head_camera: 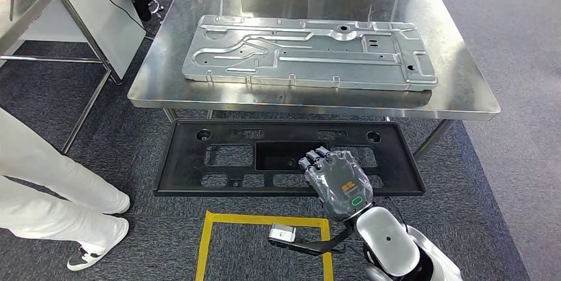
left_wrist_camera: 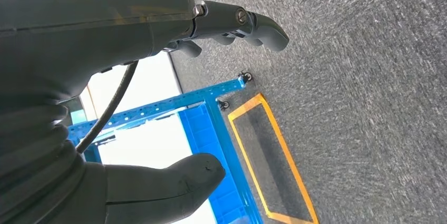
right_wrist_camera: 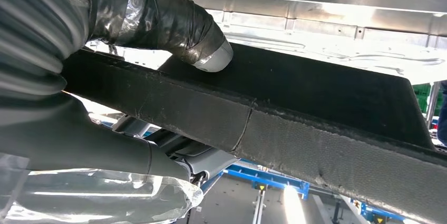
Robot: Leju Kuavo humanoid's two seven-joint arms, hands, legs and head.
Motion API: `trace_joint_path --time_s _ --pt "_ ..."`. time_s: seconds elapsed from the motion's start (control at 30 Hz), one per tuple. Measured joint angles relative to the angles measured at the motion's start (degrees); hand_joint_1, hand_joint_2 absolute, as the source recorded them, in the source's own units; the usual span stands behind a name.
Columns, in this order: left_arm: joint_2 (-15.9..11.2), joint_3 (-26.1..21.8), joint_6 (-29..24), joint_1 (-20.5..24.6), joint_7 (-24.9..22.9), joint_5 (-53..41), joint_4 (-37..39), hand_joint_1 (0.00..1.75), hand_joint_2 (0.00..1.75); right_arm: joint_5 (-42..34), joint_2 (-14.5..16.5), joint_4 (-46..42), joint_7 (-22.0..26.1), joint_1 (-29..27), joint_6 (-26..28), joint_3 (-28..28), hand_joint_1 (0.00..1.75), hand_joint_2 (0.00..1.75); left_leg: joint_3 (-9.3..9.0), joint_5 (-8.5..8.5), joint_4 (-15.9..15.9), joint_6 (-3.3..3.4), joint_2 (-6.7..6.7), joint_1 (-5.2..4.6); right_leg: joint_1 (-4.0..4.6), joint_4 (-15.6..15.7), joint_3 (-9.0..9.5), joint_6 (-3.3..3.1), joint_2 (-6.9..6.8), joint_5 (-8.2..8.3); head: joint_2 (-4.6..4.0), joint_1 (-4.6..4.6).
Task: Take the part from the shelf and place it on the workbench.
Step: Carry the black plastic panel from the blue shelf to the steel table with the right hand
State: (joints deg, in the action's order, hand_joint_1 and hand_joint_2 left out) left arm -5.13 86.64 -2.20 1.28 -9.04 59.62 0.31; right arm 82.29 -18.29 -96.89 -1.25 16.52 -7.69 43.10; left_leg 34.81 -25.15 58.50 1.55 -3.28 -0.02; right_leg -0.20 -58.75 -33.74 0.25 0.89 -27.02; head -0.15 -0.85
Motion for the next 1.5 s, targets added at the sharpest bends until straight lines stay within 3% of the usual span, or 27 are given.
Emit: trace_joint_path --time_s 1.5 --pt "-0.2 -1.1 -0.5 -0.1 -0.3 0.1 0.0 0.00 1.75 2.1 0.3 -0.1 -1.1 -1.8 0.5 1.0 1.75 1.75 0.00 -0.07 0.0 0.01 0.01 0.00 0.00 0.0 0.00 -0.03 0.00 -0.06 0.00 0.00"
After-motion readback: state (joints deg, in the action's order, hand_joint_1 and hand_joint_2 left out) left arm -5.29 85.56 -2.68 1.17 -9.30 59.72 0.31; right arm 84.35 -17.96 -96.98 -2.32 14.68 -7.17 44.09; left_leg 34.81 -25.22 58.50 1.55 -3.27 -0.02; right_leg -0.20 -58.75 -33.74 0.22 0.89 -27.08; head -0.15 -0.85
